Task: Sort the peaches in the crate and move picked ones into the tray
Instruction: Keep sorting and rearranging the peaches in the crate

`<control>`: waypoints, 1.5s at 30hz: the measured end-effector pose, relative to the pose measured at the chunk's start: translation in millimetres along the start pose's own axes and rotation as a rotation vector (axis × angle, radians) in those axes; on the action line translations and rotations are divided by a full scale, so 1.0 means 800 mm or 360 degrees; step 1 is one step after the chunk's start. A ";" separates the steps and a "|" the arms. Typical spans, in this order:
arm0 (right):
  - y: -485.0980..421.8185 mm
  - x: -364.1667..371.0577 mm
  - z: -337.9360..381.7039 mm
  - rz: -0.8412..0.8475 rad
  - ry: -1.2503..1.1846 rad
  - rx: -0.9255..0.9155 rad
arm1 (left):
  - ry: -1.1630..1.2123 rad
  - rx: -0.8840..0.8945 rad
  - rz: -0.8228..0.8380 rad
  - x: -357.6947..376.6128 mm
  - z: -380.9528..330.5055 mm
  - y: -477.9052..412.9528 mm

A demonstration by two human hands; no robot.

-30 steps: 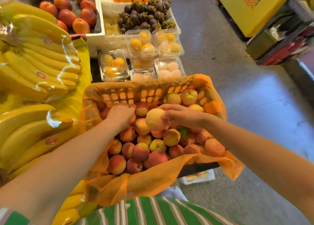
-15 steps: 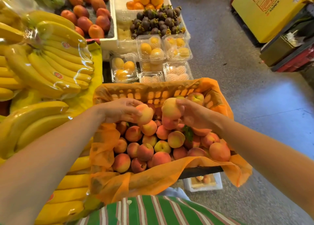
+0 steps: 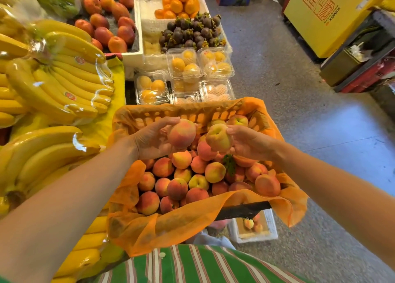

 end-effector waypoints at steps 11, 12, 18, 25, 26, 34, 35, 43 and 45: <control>0.023 -0.080 0.044 -0.0840 0.1089 -0.0397 | -0.1721 0.0406 -0.1004 -0.006 -0.012 -0.057; 0.021 -0.082 0.043 -0.0836 0.1243 -0.0407 | -0.1859 0.0443 -0.1032 -0.003 -0.013 -0.062; -0.007 -0.071 0.033 -0.0751 0.1794 -0.0592 | -0.2196 0.0549 -0.1047 0.009 -0.012 -0.086; -0.035 -0.065 0.021 -0.0588 0.2070 -0.0612 | -0.2334 0.0748 -0.0899 0.013 -0.009 -0.094; -0.037 -0.064 0.020 -0.0583 0.2097 -0.0615 | -0.2347 0.0789 -0.0866 0.013 -0.008 -0.095; -0.038 -0.054 0.024 -0.0594 0.2273 -0.0704 | -0.2585 0.1018 -0.0769 0.010 -0.013 -0.077; -0.036 -0.049 0.031 -0.0623 0.2243 -0.0761 | -0.2571 0.1089 -0.0764 0.011 -0.018 -0.068; -0.069 0.077 0.043 -0.0144 0.1984 -0.0858 | -0.2610 0.1569 -0.1046 -0.010 -0.071 0.036; -0.090 0.107 0.019 0.0042 0.2103 -0.0755 | -0.2725 0.1588 -0.1150 -0.031 -0.069 0.058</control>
Point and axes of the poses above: each hand's wrist, its own y-axis away from the middle knuckle, its own x-axis out of the palm, z = x × y, the point moved 6 cm from there along -y, towards the middle knuckle, and after that the axes turned 9 degrees about -z, right-handed, at the moved point
